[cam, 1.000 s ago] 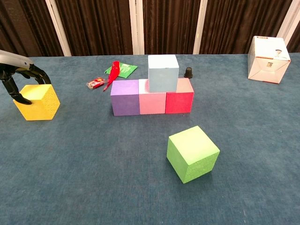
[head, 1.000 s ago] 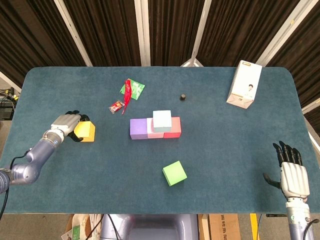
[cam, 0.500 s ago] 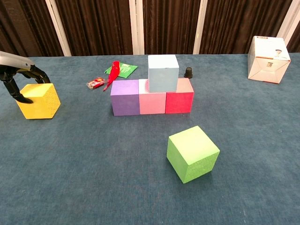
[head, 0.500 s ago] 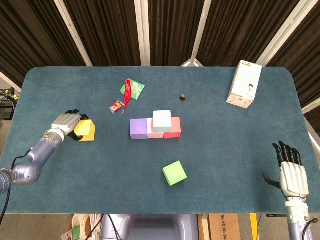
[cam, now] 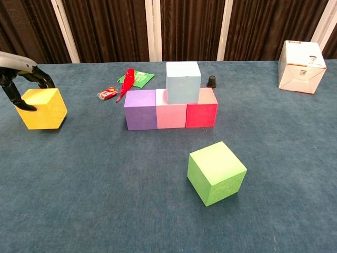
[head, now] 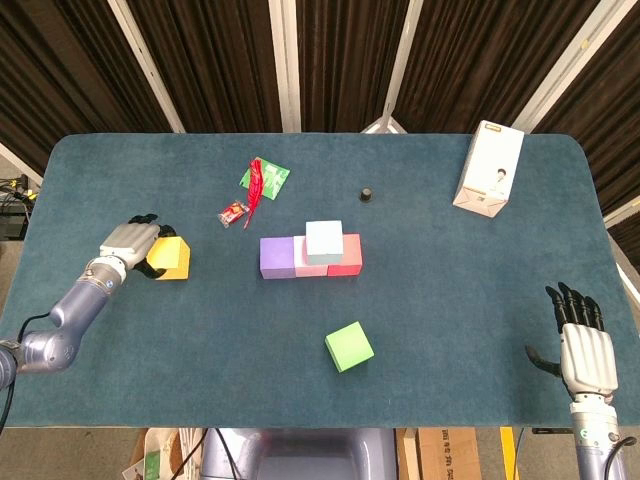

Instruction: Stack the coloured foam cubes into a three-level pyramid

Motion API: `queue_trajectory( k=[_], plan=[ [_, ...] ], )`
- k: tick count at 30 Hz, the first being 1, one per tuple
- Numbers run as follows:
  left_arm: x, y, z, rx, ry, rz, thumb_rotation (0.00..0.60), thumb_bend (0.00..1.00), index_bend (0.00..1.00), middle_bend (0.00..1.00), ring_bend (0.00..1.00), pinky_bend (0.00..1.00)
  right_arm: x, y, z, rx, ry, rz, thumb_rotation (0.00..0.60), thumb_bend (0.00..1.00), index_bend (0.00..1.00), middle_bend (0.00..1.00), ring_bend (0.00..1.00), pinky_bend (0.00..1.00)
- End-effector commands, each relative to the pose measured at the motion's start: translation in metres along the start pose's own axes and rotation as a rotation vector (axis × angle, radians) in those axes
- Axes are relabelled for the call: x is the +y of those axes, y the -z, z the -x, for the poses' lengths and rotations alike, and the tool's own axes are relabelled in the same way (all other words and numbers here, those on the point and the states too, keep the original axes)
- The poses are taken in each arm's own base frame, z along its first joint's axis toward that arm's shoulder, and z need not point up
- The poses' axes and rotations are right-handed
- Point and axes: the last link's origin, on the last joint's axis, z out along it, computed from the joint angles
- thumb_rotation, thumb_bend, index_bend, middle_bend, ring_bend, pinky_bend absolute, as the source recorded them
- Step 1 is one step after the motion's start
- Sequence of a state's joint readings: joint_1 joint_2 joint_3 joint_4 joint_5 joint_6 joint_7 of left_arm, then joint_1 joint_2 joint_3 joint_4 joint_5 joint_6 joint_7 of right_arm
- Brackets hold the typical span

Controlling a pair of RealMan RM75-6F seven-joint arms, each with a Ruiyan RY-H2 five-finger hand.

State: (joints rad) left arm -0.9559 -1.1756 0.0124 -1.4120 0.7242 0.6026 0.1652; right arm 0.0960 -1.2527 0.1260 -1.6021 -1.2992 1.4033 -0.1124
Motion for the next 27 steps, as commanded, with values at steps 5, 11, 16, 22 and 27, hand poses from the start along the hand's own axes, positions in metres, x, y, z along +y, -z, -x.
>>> queue_trajectory(
  k=[5,11,16,22,27],
  plan=[
    [0.009,0.031,-0.043,0.112,0.005,0.033,0.600,0.45,0.30,0.30,0.00,0.00,0.000,0.001,-0.002,0.006,-0.007,-0.004,0.600,0.25,0.11,0.08,0.00,0.00],
    [0.027,0.045,-0.066,0.139,-0.035,0.052,0.600,0.44,0.29,0.29,0.00,0.00,0.000,0.004,-0.005,0.010,-0.013,-0.004,0.600,0.25,0.11,0.08,0.00,0.00],
    [0.053,0.046,-0.080,0.146,-0.030,0.064,0.600,0.44,0.29,0.28,0.00,0.00,-0.001,0.005,-0.007,0.014,-0.015,-0.009,0.600,0.25,0.11,0.08,0.00,0.00],
    [0.092,0.039,-0.089,0.120,0.001,0.093,0.600,0.44,0.29,0.28,0.00,0.00,-0.002,0.008,-0.011,0.020,-0.022,-0.011,0.600,0.25,0.11,0.08,0.00,0.00],
    [0.119,0.031,-0.090,0.099,0.051,0.116,0.600,0.44,0.29,0.28,0.00,0.00,0.000,0.008,-0.012,0.027,-0.026,-0.006,0.600,0.25,0.11,0.08,0.00,0.00]
  ],
)
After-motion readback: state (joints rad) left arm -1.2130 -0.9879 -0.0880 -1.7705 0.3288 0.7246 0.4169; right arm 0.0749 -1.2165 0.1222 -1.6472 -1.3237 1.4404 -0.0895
